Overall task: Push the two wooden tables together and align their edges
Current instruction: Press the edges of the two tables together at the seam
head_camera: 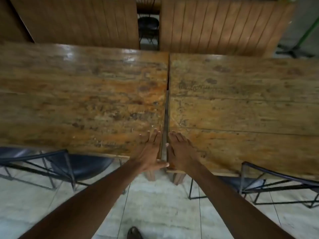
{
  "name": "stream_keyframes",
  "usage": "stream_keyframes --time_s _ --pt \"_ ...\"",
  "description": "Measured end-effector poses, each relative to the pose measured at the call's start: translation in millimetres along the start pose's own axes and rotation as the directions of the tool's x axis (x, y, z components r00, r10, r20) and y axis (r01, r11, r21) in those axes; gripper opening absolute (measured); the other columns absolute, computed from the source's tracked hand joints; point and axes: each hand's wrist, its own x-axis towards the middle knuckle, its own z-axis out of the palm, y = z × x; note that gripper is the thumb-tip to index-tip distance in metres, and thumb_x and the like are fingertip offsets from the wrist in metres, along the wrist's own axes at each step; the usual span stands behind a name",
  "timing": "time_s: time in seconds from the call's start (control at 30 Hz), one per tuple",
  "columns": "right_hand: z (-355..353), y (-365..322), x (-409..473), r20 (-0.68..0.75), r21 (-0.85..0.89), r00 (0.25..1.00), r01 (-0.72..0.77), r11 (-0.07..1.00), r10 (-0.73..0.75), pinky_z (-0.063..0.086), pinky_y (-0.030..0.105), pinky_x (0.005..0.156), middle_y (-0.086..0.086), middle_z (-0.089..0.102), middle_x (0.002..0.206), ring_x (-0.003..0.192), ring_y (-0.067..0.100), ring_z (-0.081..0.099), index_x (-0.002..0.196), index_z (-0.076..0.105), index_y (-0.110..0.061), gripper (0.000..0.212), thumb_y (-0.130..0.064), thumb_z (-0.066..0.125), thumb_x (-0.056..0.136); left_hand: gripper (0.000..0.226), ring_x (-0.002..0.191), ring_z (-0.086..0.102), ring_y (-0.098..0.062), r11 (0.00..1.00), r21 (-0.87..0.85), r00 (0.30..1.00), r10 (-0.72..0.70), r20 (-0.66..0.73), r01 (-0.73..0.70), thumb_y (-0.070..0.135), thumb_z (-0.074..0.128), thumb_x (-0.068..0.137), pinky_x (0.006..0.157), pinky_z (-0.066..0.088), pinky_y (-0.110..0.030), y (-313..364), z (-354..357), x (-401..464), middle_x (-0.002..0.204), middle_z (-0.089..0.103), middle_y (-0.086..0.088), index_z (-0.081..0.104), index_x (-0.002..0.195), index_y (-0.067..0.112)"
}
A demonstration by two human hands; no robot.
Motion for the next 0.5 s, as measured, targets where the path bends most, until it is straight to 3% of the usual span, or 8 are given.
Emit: stream_keyframes --time_s 0.13,0.27,0.5 --pt "39.2 15.8 2.4 0.054 -0.047 0.997 -0.049 0.998 0.051 0.011 0.049 0.123 0.003 0.025 0.164 0.154 0.024 0.013 0.155 0.027 -0.014 0.053 -0.032 0.030 0.105 0.142 0.150 -0.001 -0.047 0.998 0.016 0.996 -0.058 0.067 0.057 0.092 0.055 0.060 0.119 0.005 -0.065 -3.0 32.8 7.3 0.164 -0.004 -0.025 -0.006 0.154 0.004" --pt "65.1 33.2 7.7 -0.046 -0.066 0.997 -0.071 0.995 0.068 0.001 0.048 0.125 0.003 0.020 0.166 0.155 0.021 0.005 0.156 0.027 -0.013 0.053 -0.026 0.031 0.104 0.158 0.148 -0.014 -0.047 0.995 0.010 0.993 -0.098 0.061 0.098 0.100 0.051 0.047 0.118 0.001 -0.066 -0.1 56.8 18.2 0.162 -0.014 -0.029 -0.010 0.152 0.000" --pt "81.3 42.4 12.4 -0.139 -0.148 0.990 -0.059 0.987 0.038 0.004 0.052 0.125 0.001 0.013 0.168 0.155 0.021 0.001 0.158 0.019 -0.015 0.056 -0.028 0.022 0.104 0.153 0.150 -0.012 -0.043 0.999 -0.010 0.999 -0.045 0.006 0.045 0.103 0.035 0.052 0.118 0.003 -0.064 -6.7 71.8 26.5 0.161 -0.009 -0.032 -0.005 0.151 -0.007"
